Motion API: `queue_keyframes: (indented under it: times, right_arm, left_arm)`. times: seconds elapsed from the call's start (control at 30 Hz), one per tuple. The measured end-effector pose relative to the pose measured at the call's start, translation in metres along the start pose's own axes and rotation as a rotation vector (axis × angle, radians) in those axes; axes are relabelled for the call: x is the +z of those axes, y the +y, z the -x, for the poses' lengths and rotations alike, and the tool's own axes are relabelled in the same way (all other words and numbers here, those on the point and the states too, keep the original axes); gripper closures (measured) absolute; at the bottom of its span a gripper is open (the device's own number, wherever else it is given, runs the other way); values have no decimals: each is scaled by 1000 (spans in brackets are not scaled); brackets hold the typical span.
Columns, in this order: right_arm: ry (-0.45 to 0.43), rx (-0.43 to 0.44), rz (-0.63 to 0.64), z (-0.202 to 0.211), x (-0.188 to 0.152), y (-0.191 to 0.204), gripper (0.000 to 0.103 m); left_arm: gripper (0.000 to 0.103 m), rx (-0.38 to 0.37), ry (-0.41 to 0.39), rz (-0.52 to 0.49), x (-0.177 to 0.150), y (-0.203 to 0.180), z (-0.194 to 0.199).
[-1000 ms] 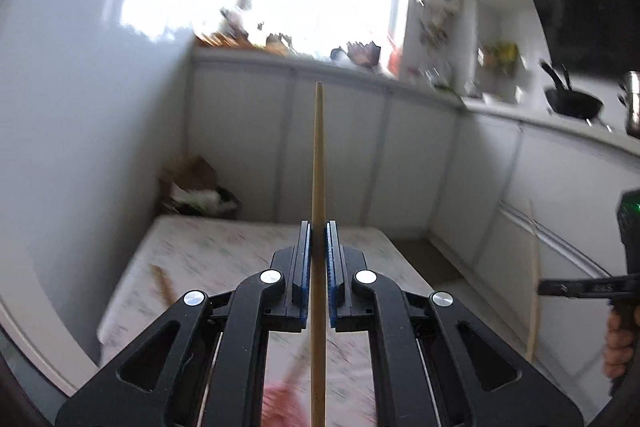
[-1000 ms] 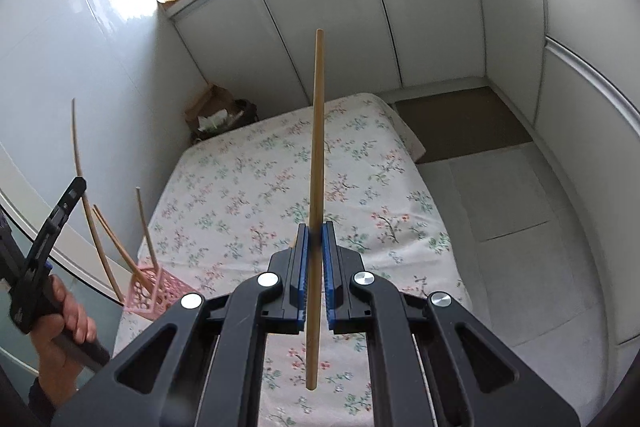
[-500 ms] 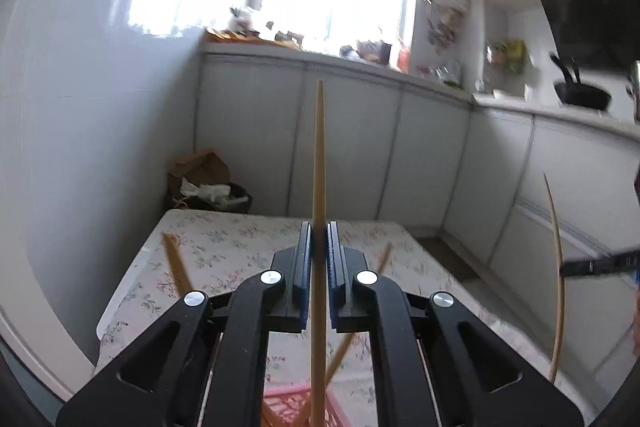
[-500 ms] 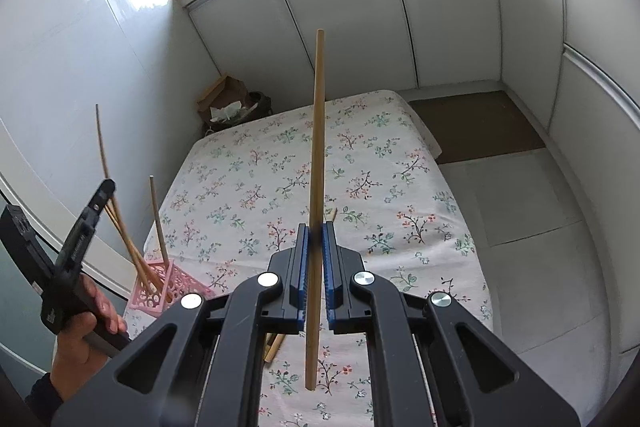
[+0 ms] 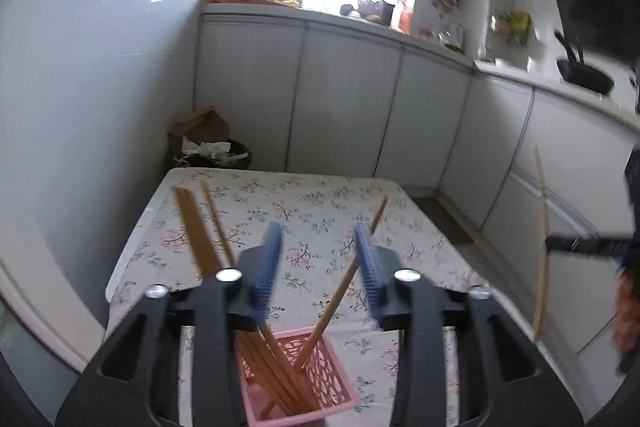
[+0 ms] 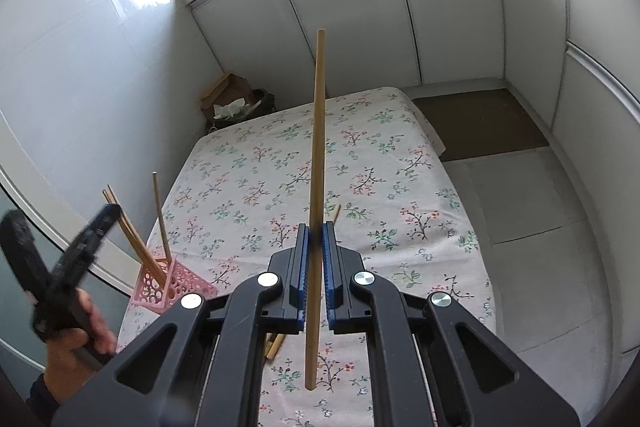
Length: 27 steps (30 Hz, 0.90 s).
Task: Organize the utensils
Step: 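Lower the left tool's chopstick into the basket and open it while the right tool carries its chopstick, then lower the right tool's chopstick into the pink basket and open the right tool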
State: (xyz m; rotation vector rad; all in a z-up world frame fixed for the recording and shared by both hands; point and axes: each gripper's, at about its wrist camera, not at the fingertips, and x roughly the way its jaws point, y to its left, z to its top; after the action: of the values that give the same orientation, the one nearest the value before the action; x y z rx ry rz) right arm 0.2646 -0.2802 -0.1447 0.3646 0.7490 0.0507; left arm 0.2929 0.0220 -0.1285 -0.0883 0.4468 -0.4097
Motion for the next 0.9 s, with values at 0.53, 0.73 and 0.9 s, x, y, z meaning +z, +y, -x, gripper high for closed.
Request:
queue_keyframes:
  times: [0.53,0.73,0.9]
  right_arm:
    - [-145,111,57,-15,-12,77,96]
    - [-248,191,14,-30,-9,119,96]
    - [-310,223,28,-43,-11,156,96]
  left_arm:
    - [20,148,282,276,18,50,23]
    - [20,152,282,353,18,69,28]
    - [20,154,281,374,21,76,29]
